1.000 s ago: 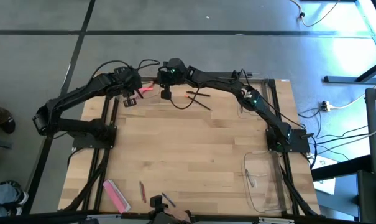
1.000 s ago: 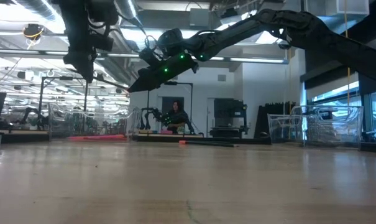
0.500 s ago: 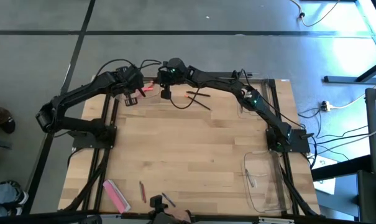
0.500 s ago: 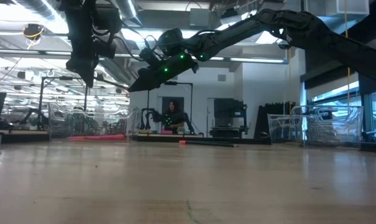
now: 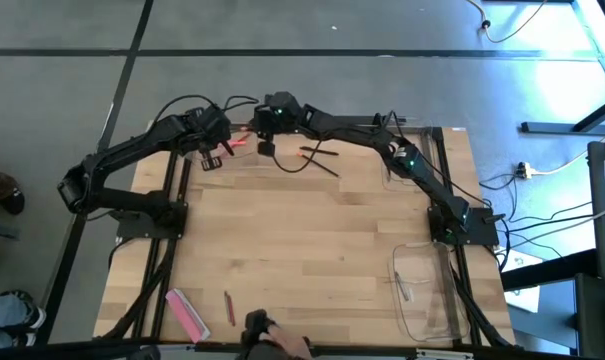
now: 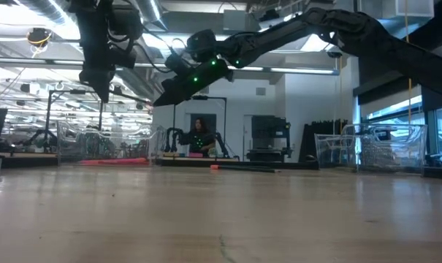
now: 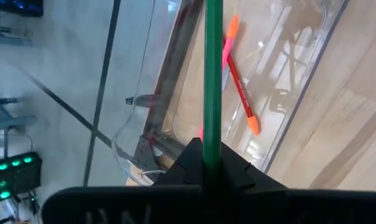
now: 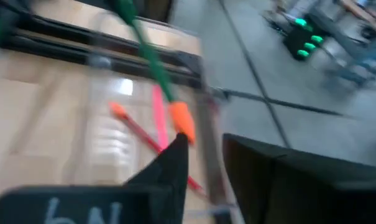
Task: Sort crayons/erasers/pens/pencils in bins
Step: Put the green pencil into the top left transparent bin, then put the blue crayon into the bottom transparent bin
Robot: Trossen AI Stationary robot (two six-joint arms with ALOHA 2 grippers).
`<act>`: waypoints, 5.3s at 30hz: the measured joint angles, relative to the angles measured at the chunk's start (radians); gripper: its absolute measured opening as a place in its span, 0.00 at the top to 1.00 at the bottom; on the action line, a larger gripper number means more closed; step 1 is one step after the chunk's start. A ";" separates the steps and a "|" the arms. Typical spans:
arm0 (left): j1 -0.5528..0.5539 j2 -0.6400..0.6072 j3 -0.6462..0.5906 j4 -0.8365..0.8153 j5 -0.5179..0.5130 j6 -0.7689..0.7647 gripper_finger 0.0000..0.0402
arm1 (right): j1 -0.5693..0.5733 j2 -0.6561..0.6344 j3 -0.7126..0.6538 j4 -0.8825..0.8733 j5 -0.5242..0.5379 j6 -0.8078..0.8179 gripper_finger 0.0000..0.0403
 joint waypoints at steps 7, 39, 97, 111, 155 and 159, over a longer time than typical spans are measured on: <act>0.051 0.000 0.000 -0.032 0.035 -0.049 1.00 | 0.003 -0.028 0.097 -0.155 0.145 0.000 0.65; 0.192 0.390 0.000 0.151 0.071 0.008 0.99 | 0.056 -0.196 0.105 -0.497 0.105 0.004 0.65; -0.502 -0.249 0.000 -0.159 0.219 -0.870 0.83 | 0.127 -0.253 0.098 -1.148 -0.090 0.164 0.65; -0.887 -0.218 0.000 -0.233 0.258 -1.643 0.83 | 0.246 -0.254 0.098 -1.175 -0.155 0.097 0.65; -1.529 0.028 0.000 -0.073 0.015 -2.033 0.83 | 0.892 -0.051 0.098 -0.768 0.272 1.136 0.65; -1.529 0.028 0.000 -0.070 0.014 -2.033 0.83 | 0.912 0.005 0.098 -0.704 0.310 1.124 0.65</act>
